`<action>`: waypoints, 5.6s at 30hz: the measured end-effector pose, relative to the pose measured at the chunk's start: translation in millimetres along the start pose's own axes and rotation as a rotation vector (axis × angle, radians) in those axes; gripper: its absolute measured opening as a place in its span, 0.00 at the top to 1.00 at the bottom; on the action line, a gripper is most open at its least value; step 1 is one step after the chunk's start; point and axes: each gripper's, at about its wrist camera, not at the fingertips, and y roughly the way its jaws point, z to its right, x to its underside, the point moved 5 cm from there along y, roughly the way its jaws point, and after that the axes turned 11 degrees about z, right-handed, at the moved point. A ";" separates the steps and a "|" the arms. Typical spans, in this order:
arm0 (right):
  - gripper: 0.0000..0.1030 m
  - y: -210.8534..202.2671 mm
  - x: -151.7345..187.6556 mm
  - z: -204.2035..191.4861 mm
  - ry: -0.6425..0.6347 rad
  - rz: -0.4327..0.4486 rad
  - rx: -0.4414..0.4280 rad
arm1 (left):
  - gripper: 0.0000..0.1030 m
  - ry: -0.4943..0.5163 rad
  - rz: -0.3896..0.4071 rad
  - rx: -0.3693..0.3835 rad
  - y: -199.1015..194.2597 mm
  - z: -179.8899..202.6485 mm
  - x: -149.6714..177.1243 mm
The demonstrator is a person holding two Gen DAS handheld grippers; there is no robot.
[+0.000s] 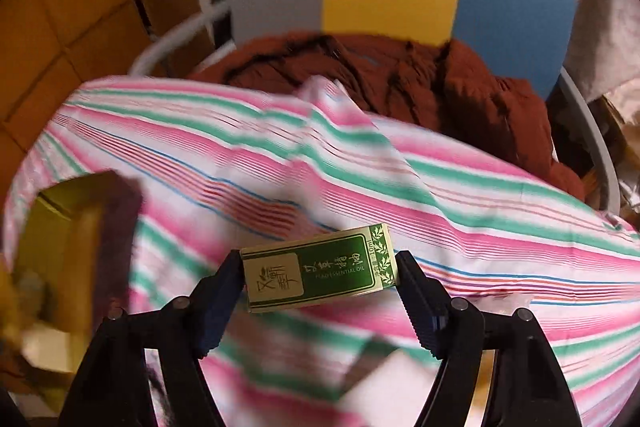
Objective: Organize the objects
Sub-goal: 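Lower the sponge and green box into the gold tray and open both grippers, then reach the left gripper to the pile and grasp the cracker packet, then lift the cracker packet with the left gripper and hold it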
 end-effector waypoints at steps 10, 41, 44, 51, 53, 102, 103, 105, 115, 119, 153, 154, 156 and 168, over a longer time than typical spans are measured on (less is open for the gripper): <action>0.19 -50.3 -25.7 -156.7 0.011 0.125 -0.318 | 0.18 -0.025 0.090 -0.276 -26.0 -84.1 -39.6; 0.00 -115.0 73.1 -227.8 -0.122 0.177 -0.179 | 0.18 0.114 0.134 -0.383 -97.1 -51.5 28.1; 0.00 -118.1 77.7 -210.9 -0.101 0.180 -0.151 | 0.18 0.140 0.125 -0.367 -93.7 -40.1 29.8; 0.00 -127.8 87.5 -165.4 -0.065 0.182 -0.067 | 0.18 0.180 0.121 -0.315 -87.4 -13.9 29.9; 0.00 -129.2 91.6 -147.9 -0.051 0.172 -0.032 | 0.18 0.189 0.120 -0.278 -85.3 -4.3 30.5; 0.00 -177.2 161.8 154.2 0.751 0.213 0.243 | 0.30 0.726 -0.295 0.277 172.9 287.6 134.3; 0.00 -177.3 161.5 154.1 0.750 0.214 0.243 | 0.32 0.719 -0.307 0.277 176.4 286.9 136.9; 0.00 -177.0 161.4 153.7 0.747 0.214 0.245 | 0.36 0.712 -0.312 0.267 181.5 285.3 140.7; 0.00 -174.3 160.8 153.2 0.734 0.204 0.255 | 0.48 0.679 -0.305 0.289 176.5 280.9 143.1; 0.00 -174.2 161.1 154.8 0.740 0.205 0.259 | 0.49 0.654 -0.295 0.287 162.8 271.7 144.7; 0.00 -175.4 163.0 159.1 0.728 0.200 0.330 | 0.52 0.608 -0.260 0.113 137.9 217.9 156.2; 0.00 -175.6 163.1 159.4 0.728 0.201 0.333 | 0.52 0.612 -0.258 0.112 139.4 218.8 155.9; 0.00 -175.9 163.0 159.5 0.726 0.201 0.336 | 0.51 0.607 -0.255 0.110 140.7 219.8 155.7; 0.00 -177.5 165.4 162.8 0.745 0.202 0.348 | 0.54 0.583 -0.244 0.142 124.8 215.7 158.2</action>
